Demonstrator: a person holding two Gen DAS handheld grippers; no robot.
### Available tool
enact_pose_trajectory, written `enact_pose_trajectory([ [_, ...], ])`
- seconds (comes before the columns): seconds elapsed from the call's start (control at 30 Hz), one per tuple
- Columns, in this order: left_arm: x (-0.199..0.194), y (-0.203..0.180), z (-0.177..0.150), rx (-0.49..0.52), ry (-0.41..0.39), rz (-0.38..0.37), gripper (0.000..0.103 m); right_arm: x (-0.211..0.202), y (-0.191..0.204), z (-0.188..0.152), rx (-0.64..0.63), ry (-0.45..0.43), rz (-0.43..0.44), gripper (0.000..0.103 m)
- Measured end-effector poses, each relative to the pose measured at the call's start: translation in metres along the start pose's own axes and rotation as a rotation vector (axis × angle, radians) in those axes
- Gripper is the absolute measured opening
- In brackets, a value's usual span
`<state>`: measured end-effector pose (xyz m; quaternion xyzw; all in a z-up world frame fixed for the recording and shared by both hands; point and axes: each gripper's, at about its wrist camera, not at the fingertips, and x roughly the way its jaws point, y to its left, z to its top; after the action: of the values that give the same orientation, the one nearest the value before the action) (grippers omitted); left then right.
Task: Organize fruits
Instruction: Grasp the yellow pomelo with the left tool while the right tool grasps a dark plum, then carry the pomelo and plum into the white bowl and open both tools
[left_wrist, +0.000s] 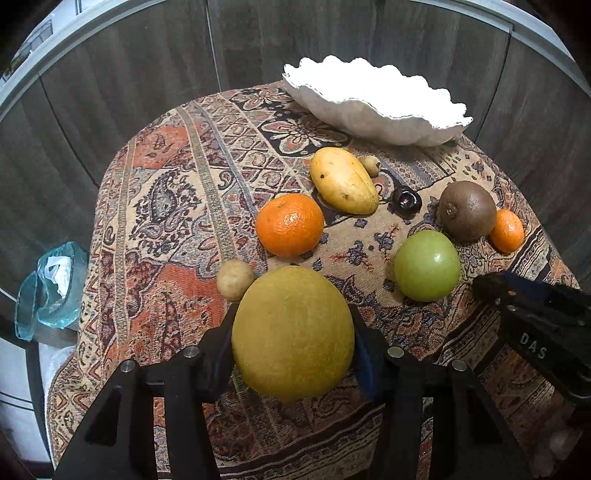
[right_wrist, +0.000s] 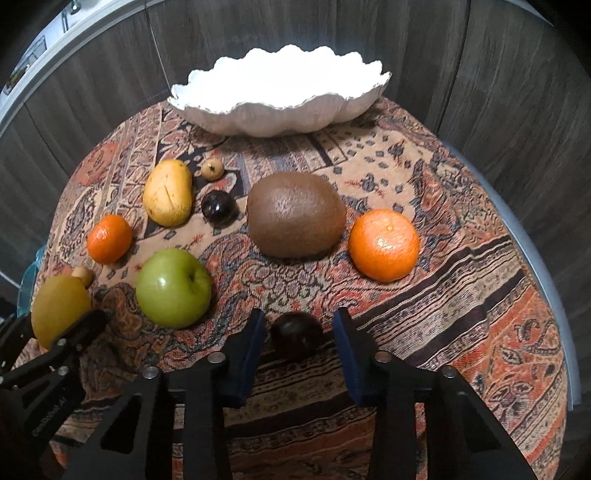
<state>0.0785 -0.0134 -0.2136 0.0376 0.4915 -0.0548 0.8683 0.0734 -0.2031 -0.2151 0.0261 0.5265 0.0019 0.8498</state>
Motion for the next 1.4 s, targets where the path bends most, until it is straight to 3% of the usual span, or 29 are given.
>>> enact_pose_trajectory([
  [0.23, -0.003, 0.001, 0.001, 0.001, -0.009, 0.011, 0.053, 0.001, 0.002, -0.001, -0.006, 0.005, 0.01, 0.029],
  [0.8, -0.038, -0.006, 0.03, 0.013, -0.072, 0.001, 0.053, -0.05, 0.001, 0.024, -0.004, -0.105, 0.041, 0.029],
  [1.03, -0.051, -0.01, 0.063, 0.014, -0.118, -0.021, 0.053, -0.068, -0.003, 0.05, -0.003, -0.163, 0.049, 0.029],
  [1.4, -0.048, -0.02, 0.141, 0.045, -0.189, -0.048, 0.053, -0.075, -0.015, 0.118, 0.003, -0.253, 0.043, 0.029],
])
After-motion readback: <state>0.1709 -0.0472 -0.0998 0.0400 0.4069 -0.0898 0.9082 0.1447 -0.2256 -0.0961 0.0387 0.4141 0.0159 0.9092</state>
